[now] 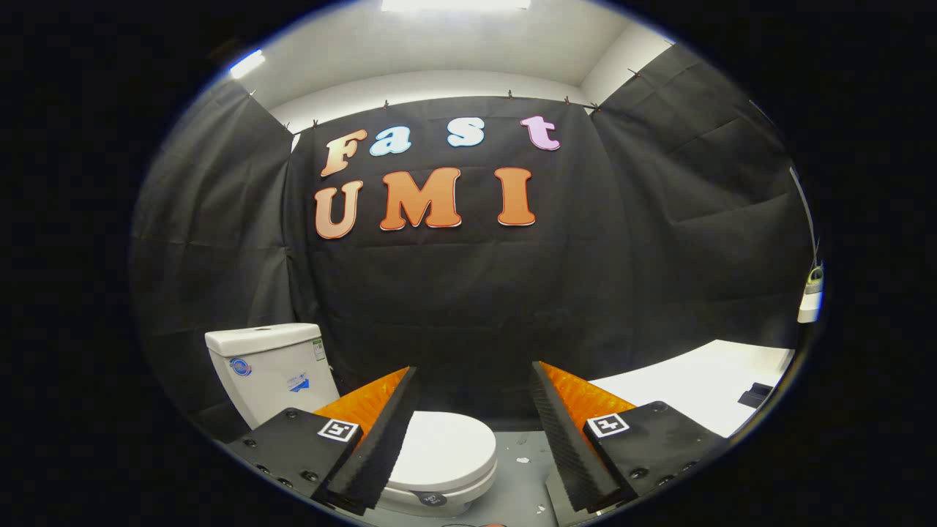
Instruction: Open the toilet lid.
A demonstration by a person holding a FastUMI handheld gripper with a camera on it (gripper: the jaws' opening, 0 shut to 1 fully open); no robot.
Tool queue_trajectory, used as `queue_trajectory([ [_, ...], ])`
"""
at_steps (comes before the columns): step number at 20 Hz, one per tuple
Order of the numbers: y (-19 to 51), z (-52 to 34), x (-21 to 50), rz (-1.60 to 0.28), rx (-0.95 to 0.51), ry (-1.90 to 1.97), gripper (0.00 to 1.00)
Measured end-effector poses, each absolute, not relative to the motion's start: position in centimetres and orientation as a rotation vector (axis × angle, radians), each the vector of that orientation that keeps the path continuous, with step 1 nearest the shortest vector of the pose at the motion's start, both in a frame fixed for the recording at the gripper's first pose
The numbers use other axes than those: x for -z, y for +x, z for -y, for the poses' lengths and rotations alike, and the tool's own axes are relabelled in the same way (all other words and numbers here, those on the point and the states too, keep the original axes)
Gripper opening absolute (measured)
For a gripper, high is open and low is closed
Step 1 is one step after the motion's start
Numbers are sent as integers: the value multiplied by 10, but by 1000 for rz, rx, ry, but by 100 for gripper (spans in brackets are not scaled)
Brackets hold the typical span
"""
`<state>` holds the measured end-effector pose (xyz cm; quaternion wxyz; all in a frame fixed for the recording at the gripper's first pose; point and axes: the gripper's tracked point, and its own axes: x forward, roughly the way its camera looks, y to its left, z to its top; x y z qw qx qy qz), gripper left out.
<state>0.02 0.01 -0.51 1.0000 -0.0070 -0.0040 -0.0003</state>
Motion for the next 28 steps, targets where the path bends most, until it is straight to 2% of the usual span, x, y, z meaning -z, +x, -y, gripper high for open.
queue_trajectory([
  [13, 20, -53, -4, 33, -82, -25, 97],
  [23, 66, -93, 5, -7, -122, 190, 98],
  [28, 88, -112, 49, -72, -122, 370, 98],
])
